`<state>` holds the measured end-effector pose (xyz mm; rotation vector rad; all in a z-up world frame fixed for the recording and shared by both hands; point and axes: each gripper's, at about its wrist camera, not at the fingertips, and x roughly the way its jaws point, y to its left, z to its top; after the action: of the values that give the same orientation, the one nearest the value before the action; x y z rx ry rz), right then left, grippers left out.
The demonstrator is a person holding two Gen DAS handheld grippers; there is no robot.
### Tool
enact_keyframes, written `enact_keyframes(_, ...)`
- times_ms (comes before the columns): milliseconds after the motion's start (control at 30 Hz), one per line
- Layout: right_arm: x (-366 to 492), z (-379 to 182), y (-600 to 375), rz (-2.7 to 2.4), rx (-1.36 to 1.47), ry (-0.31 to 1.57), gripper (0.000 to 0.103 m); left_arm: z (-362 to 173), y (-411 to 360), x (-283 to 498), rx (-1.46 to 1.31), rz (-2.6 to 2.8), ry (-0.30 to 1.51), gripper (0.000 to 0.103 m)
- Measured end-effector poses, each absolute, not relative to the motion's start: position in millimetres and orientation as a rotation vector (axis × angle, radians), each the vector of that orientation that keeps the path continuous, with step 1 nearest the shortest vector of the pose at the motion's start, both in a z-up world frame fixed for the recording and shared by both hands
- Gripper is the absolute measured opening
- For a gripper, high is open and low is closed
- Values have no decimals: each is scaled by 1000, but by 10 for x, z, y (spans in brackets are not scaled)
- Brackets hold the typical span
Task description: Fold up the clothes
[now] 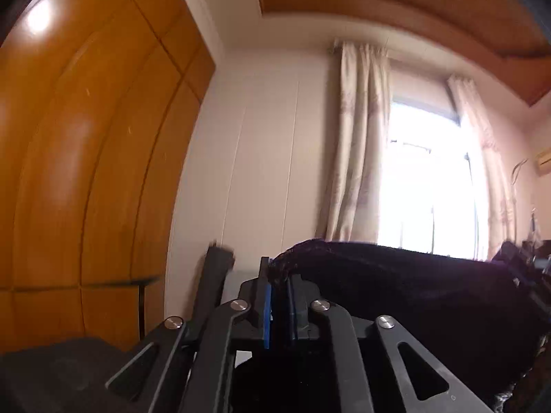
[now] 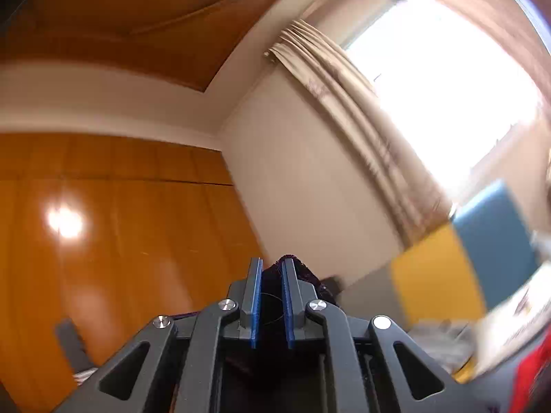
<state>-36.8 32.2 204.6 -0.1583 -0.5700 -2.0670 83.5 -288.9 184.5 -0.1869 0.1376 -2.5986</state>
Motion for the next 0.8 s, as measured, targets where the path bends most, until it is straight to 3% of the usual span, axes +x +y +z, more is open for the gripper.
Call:
enact_keyframes(33,-434,2058,221,-2132,-159,-516,11,1833,-2940,612,-121,-2589,143,18)
enact_keyframes(67,-567,2040,97,-2187,-134,-475,14,1733,-3088,350,-19,-2581,140,33)
enact_keyframes(100,-750,1967,-45,-2236,-82,-448,17,1603,-3233,173,68,-2592,179,42)
enact_keyframes(133,-926,1866,-159,-2275,-29,-421,25,1472,-3378,-4,156,-2600,218,48)
enact_keyframes(300,-1622,1193,-435,-2355,324,-317,26,731,-3936,-327,437,-2586,376,50)
enact_keyframes(433,-1691,565,-196,-2379,503,-340,26,-46,-4274,-325,636,-2505,424,53)
enact_keyframes(667,-1149,-804,226,-2243,916,-340,27,-1546,-4635,456,932,-2293,671,53)
enact_keyframes(800,-797,-1559,325,-2169,1151,-334,27,-1969,-4512,797,1014,-2257,737,50)
